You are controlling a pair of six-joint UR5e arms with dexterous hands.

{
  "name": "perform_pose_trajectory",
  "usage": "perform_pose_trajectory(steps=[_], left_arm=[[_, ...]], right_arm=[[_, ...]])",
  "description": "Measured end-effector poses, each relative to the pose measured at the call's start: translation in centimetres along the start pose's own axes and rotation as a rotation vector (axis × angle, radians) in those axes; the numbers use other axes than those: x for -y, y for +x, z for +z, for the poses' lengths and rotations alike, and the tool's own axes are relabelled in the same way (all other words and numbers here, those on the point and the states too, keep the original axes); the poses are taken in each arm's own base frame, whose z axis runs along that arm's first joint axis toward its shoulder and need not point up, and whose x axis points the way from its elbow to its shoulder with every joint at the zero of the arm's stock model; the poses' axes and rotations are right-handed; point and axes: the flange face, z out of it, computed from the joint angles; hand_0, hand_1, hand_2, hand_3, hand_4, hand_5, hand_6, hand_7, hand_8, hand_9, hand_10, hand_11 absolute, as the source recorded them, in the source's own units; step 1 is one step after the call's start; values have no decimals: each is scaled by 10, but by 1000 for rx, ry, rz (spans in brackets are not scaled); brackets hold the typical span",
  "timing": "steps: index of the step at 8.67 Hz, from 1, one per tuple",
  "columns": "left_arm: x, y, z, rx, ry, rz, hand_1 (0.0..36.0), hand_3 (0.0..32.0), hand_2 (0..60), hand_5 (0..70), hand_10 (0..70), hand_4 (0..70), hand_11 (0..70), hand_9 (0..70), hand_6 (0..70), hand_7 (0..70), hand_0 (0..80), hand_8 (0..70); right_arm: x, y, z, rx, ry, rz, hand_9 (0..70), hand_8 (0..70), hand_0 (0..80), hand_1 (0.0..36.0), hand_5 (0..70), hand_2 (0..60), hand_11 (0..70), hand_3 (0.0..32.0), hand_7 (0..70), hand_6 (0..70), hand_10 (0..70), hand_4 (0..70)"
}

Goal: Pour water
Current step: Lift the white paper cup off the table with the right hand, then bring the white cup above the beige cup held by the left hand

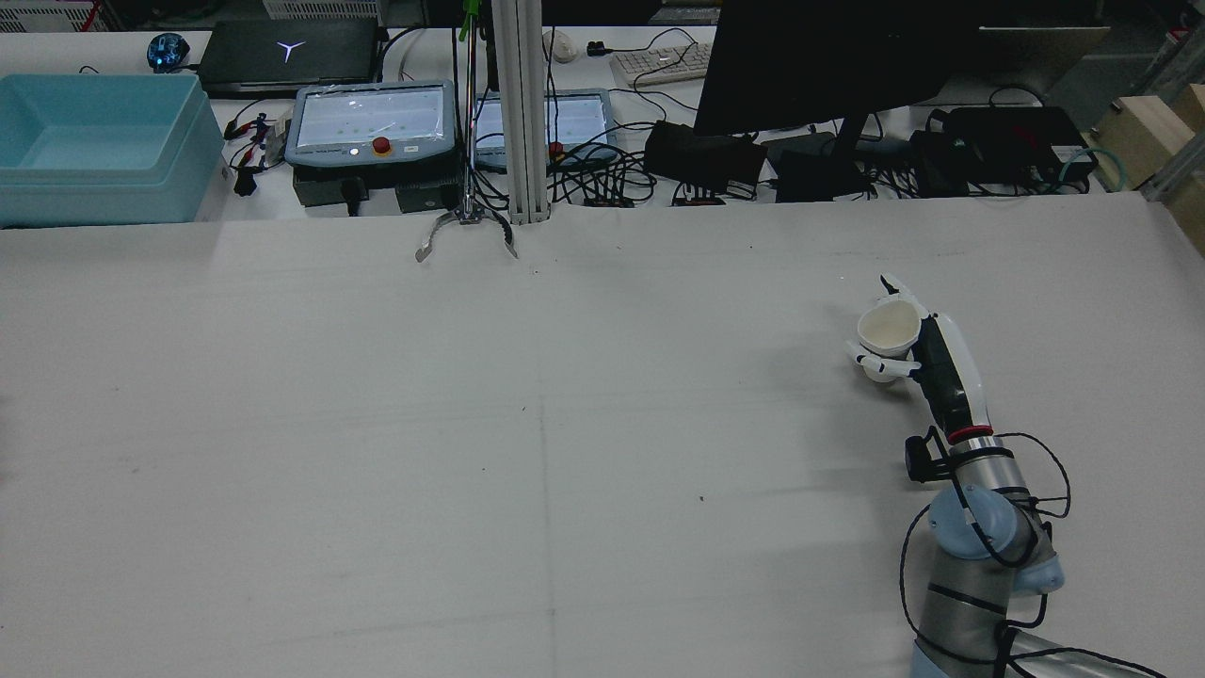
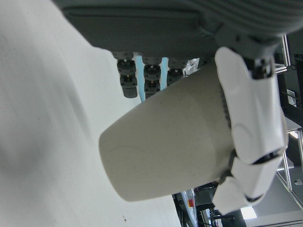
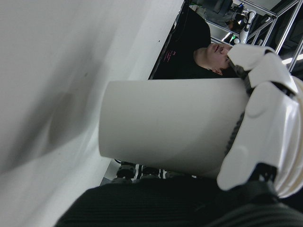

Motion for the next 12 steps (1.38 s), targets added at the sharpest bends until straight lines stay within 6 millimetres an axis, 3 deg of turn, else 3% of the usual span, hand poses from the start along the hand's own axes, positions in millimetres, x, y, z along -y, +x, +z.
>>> perform_pose_trajectory(steps=[2, 4, 7, 9, 10, 12], left_arm=[[-9, 0, 4, 0, -16, -4, 360, 0, 600, 700, 113, 474, 184, 240, 190, 364, 499, 146], [-37, 0, 19, 22, -57, -10, 360, 0, 600, 700, 114, 484, 186, 244, 196, 369, 498, 150], [-118, 0, 82, 36, -153, -7, 360, 0, 600, 700, 120, 505, 194, 255, 203, 381, 502, 158], [-178, 0, 124, 27, -222, 10, 360, 0, 600, 700, 123, 514, 200, 259, 205, 386, 511, 160], [-205, -4, 137, 25, -260, 31, 360, 0, 600, 700, 124, 515, 203, 261, 206, 390, 518, 162], [-251, -10, 147, 19, -330, 74, 360, 0, 600, 700, 132, 546, 215, 282, 222, 409, 543, 177]], right_arm=[[-20, -18, 10, 32, -18, 41, 96, 53, 493, 199, 700, 306, 104, 0, 134, 93, 62, 196], [-37, -35, 18, 54, -37, 74, 97, 54, 506, 213, 700, 307, 113, 0, 144, 98, 67, 193], [-68, -69, 30, 93, -76, 118, 97, 54, 532, 233, 700, 290, 128, 0, 159, 104, 76, 208], [-92, -118, 46, 130, -113, 131, 96, 54, 534, 236, 700, 292, 126, 0, 161, 105, 75, 210], [-103, -140, 52, 146, -130, 132, 96, 53, 535, 236, 700, 294, 127, 0, 162, 105, 75, 210], [-119, -165, 54, 169, -152, 145, 89, 48, 535, 239, 700, 290, 118, 0, 161, 102, 68, 197]])
